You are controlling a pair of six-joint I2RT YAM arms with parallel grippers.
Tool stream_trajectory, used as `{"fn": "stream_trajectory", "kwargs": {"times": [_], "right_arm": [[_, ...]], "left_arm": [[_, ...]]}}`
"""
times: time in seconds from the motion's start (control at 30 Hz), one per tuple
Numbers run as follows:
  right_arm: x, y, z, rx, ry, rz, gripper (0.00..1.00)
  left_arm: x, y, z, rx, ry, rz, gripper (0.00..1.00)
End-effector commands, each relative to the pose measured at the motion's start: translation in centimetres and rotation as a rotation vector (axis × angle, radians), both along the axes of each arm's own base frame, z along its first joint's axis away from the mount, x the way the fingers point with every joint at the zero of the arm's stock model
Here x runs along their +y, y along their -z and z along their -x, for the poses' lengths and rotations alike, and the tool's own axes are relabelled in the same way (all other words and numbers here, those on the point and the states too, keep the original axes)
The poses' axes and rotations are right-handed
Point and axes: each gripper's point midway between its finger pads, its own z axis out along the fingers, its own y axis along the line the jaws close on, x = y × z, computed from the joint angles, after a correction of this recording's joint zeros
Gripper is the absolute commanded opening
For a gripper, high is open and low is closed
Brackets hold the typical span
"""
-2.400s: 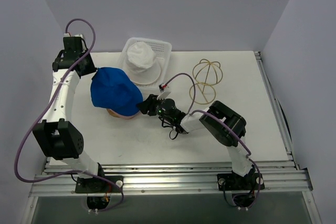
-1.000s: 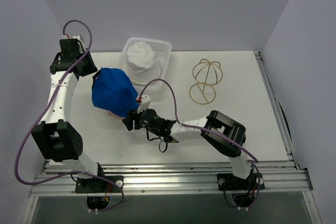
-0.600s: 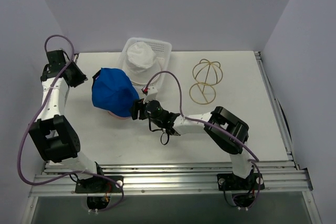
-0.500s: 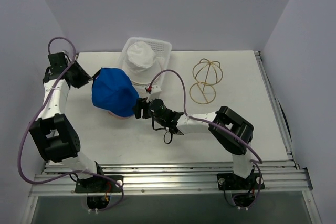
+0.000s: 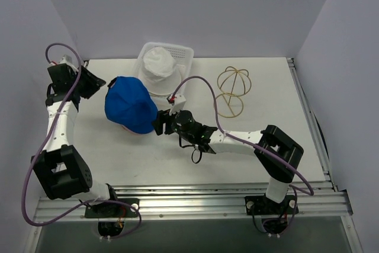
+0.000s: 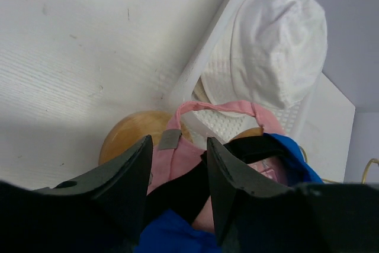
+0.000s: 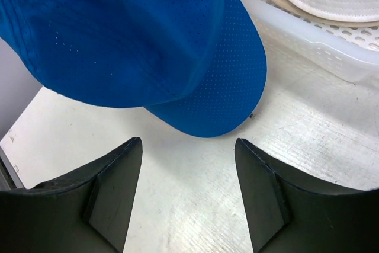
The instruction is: Stack the hats
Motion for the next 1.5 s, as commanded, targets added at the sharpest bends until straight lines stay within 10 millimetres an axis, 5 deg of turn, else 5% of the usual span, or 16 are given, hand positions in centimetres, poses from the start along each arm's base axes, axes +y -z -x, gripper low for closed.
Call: {"fn": "stream_trajectory", "kwargs": {"times": [0.0,0.17,0.27,0.6,1.2,1.47], "right_arm": [[0.5,-2.2,0.3,-0.049,-0.036,-0.010,0.60],[1.9,-4.1,-0.3,-0.066,-0.047,-0.031,0.60],[3.1,-4.2,-0.9,-0.066,-0.060,-0.016,0.60],[6.1,-2.1,-1.0,-0.062,-0.095,0.010,0.60],[4.6,-0.8,-1.6,-0.054,-0.064,0.025,0.60],[2.8,1.2,-3.6,-0.016,-0.037,0.014,0.60]], "left_arm": [[1.5,-4.6,-0.3,-0.130,-0.067,-0.062,0.51],[-0.4,-6.2,-0.5,-0.214,0.045,-0.029,0.52],[-0.9,-5.3,-0.6,-0.179,0.094,-0.021,0.52],[-2.2,-4.2,-1.4,-0.182,0.192,0.016,0.51],[-0.5,0.7,-1.9,-0.037,0.094,-0.042,0.41],[-0.7,2.0,0.7,0.064,-0.060,-0.103,0.36]]}}
